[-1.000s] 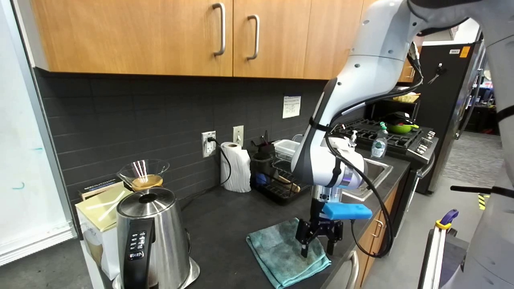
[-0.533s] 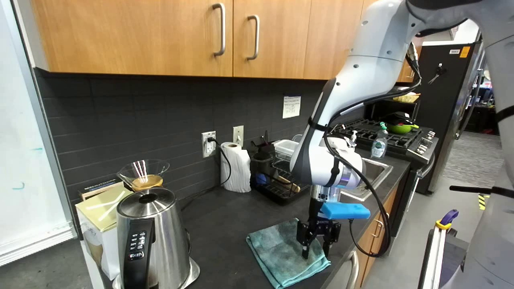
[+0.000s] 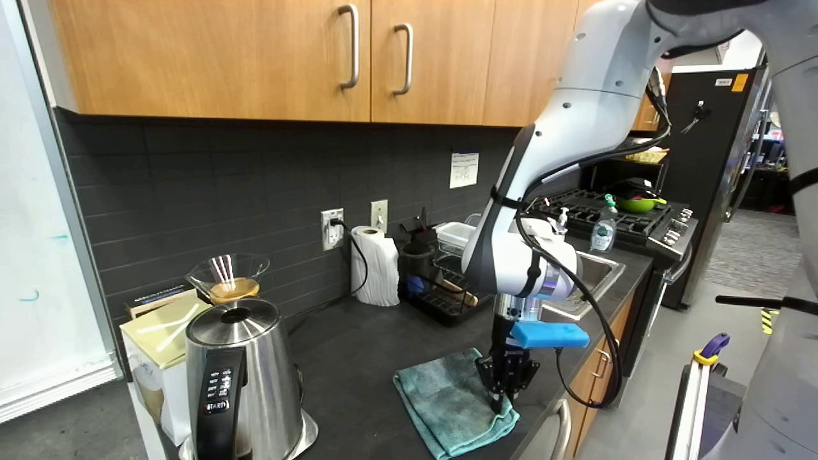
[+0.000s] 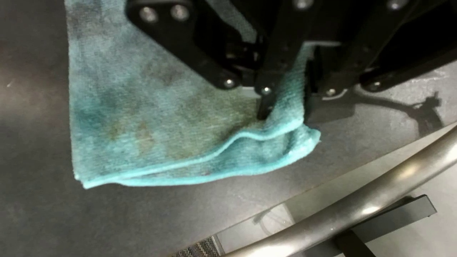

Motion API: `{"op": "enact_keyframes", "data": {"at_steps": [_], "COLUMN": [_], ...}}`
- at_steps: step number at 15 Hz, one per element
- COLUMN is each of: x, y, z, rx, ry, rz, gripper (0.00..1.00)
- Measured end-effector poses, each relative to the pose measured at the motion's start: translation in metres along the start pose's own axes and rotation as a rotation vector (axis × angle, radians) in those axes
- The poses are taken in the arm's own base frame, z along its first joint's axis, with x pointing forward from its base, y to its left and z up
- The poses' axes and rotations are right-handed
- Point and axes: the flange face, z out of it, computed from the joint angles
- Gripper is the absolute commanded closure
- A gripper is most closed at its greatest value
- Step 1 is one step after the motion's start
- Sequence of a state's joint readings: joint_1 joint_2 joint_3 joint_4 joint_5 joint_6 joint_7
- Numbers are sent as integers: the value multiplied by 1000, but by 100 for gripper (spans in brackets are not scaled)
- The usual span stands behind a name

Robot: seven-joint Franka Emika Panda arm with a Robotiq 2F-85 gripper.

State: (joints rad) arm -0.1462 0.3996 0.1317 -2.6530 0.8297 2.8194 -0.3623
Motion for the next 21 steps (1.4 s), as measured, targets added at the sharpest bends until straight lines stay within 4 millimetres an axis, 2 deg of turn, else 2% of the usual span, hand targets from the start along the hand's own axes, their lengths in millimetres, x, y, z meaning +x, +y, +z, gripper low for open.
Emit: {"op": "enact_keyframes", "data": {"at_steps": [1,2,3,6,7,9,13,16,21], "x": [0,0,0,0,0,0,4,3,4], "y": [0,0,0,-1,-1,-1,-18,-33,-38], "z": [0,0,0,0,0,0,-1,1,0], "rx": [0,0,0,0,0,0,-5,-21,-21], "ry": [0,0,0,0,0,0,10,11,19], "rz": [0,0,0,-1,-1,-2,-32,-44,-43], "gripper": [54,53,73,55,28,25,1,0,0]}}
